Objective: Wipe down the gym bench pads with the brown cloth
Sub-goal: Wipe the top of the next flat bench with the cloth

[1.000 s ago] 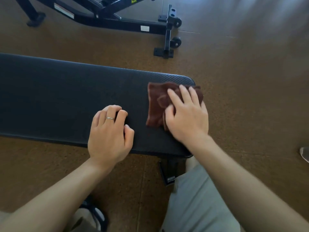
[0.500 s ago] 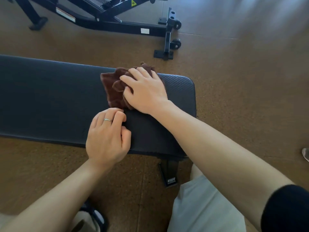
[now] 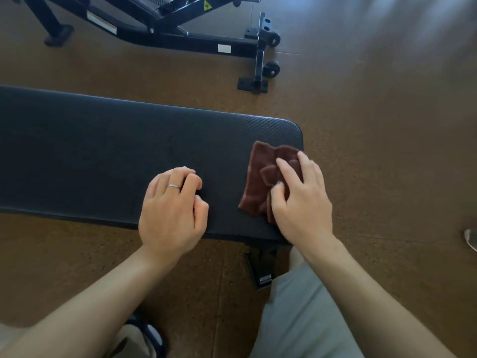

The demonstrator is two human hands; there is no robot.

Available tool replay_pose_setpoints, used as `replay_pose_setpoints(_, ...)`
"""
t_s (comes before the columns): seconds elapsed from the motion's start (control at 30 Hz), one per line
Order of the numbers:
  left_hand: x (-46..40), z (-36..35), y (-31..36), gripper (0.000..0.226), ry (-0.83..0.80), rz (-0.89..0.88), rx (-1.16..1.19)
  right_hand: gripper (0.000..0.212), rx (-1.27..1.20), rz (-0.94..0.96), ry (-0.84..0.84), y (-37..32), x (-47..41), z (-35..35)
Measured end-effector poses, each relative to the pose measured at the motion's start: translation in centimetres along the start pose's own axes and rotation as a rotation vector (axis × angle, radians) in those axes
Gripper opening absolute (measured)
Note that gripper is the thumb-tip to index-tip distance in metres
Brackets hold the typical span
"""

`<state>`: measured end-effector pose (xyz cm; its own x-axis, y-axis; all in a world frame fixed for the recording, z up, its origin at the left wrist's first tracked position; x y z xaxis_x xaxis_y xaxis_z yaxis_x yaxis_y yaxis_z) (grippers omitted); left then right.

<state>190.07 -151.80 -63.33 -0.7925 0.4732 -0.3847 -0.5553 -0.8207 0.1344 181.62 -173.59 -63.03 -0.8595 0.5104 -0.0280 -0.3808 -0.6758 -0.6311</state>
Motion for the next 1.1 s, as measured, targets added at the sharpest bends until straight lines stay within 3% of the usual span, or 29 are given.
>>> replay_pose_setpoints(0.2,0.0,-0.1,0.0,0.022,-0.008,-0.007,-0.008,0.049,0.041,-0.033,0.003,-0.7,-10.6,-0.2)
replay_pose_setpoints(0.47,0.0,0.0,0.0,0.023,-0.023,-0.003,-0.012,0.056,0.107,0.064,0.0,-0.6,6.9,-0.6)
replay_pose_setpoints(0.6,0.2,0.0,0.0,0.023,-0.03,0.002,-0.008,0.059,0.179,0.132,-0.055,-1.5,1.9,-0.5)
replay_pose_setpoints(0.7,0.3,0.1,0.0,0.023,-0.041,-0.007,-0.007,0.058,0.269,0.078,-0.098,-3.8,-3.1,-1.6)
replay_pose_setpoints(0.8,0.1,0.4,-0.7,0.019,-0.039,0.002,0.106,0.055,0.263,0.125,-0.094,-7.6,-0.6,-4.3)
replay_pose_setpoints(0.9,-0.2,1.6,-2.9,0.019,0.018,0.161,0.281,0.052,0.207,0.313,-0.166,-9.0,3.0,-5.8)
replay_pose_setpoints(0.97,-0.4,2.5,-4.8,0.02,0.021,0.235,0.132,0.05,0.18,0.354,-0.208,-8.4,2.4,-5.1)
replay_pose_setpoints(1.1,-1.2,2.8,-8.0,0.013,-0.145,0.213,-0.117,0.048,0.168,0.317,-0.238,-5.3,1.2,-2.3)
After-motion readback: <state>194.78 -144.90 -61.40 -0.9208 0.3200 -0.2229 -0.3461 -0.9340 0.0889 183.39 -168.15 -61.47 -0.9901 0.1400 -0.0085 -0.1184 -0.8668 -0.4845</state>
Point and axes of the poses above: each hand's wrist, its own x-axis away from the middle knuckle, its own z-axis out of the back of the hand, y = z × x, the point moved 3 cm from there along -x, towards the middle knuckle, and after that the axes turned 11 degrees about -x, right-handed, at the moved point
